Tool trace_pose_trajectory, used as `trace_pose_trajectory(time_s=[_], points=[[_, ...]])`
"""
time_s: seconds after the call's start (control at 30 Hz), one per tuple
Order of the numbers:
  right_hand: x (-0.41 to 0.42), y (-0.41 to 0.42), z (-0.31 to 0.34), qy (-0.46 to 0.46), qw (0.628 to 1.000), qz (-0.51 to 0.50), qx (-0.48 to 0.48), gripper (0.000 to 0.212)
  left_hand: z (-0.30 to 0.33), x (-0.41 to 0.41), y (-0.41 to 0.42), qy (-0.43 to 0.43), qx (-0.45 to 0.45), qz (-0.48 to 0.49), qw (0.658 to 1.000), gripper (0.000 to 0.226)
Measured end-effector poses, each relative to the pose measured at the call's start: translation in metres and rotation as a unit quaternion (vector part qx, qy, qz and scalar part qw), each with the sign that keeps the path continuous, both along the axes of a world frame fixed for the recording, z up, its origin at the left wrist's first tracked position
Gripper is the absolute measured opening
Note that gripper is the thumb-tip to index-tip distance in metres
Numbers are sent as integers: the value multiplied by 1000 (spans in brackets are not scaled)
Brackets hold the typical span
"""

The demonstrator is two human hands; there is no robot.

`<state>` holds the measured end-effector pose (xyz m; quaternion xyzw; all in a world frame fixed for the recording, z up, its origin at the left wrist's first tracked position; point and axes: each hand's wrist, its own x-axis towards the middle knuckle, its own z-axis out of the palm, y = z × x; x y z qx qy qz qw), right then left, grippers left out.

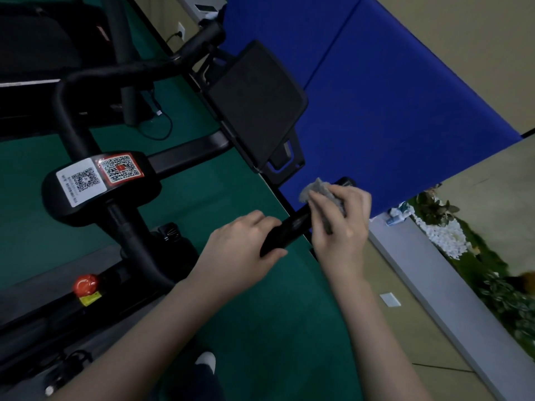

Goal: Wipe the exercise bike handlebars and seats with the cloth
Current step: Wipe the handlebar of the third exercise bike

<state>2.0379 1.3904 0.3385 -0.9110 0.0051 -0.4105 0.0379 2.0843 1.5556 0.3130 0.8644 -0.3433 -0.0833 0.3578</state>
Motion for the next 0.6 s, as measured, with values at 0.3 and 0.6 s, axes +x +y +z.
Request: trace_pose_trajectory(time_s=[0.3,0.6], points=[[3,0,12,124,990,50,-36,8,0,1,-1,-1,-1,-3,1000,44],[33,-23,55,338,926,121,-118,10,-1,1,2,2,-5,-8,1000,46]])
